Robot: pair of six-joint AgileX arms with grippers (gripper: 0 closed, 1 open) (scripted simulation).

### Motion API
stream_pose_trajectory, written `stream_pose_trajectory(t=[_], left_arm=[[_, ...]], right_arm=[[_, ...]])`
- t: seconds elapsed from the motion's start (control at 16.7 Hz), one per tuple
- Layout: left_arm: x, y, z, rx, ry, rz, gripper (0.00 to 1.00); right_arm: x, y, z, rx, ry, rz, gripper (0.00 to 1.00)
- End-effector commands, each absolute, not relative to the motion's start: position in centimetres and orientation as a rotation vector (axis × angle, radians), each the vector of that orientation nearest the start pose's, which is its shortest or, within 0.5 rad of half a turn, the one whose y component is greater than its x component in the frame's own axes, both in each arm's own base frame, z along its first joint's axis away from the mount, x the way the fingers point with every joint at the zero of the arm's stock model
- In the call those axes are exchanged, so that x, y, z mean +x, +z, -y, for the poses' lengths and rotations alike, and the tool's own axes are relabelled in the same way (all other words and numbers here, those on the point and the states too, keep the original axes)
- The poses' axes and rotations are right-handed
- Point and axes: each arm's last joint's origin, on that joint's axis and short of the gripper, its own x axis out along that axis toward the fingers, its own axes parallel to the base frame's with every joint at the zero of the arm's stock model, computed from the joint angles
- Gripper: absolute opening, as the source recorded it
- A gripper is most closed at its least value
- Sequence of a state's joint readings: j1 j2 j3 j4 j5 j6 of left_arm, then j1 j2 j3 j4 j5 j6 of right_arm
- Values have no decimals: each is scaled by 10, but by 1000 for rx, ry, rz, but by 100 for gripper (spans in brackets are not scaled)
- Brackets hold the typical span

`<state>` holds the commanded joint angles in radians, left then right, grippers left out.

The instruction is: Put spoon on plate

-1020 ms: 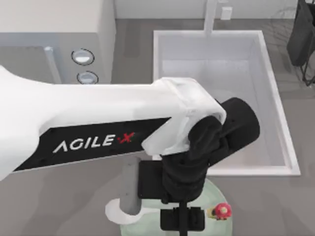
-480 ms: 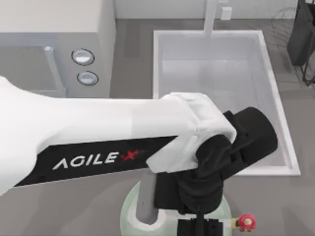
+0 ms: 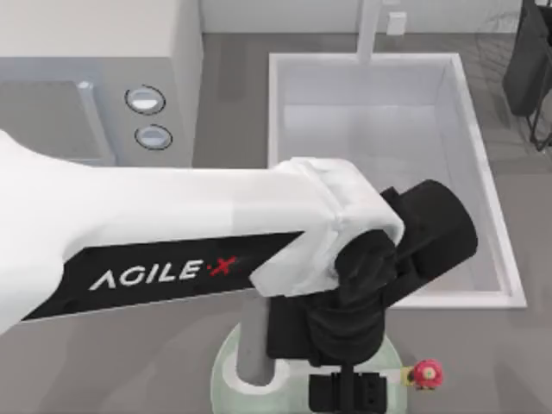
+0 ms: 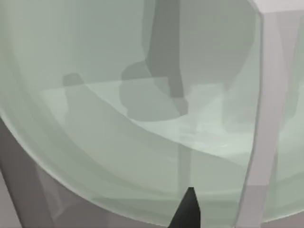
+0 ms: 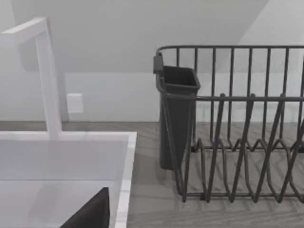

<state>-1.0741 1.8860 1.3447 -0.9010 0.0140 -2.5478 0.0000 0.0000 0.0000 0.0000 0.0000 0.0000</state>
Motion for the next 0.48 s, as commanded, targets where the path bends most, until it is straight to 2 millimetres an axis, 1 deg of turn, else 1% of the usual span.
stream_pose_trajectory(t=[0.24,0.48], left_arm=[[184,165,309,-1246,1110,-1236,0],[188,142,301,-1194,1192,-1192,0]], right_arm=[[106,160,1,0,0,0,100],[106,160,1,0,0,0,100]])
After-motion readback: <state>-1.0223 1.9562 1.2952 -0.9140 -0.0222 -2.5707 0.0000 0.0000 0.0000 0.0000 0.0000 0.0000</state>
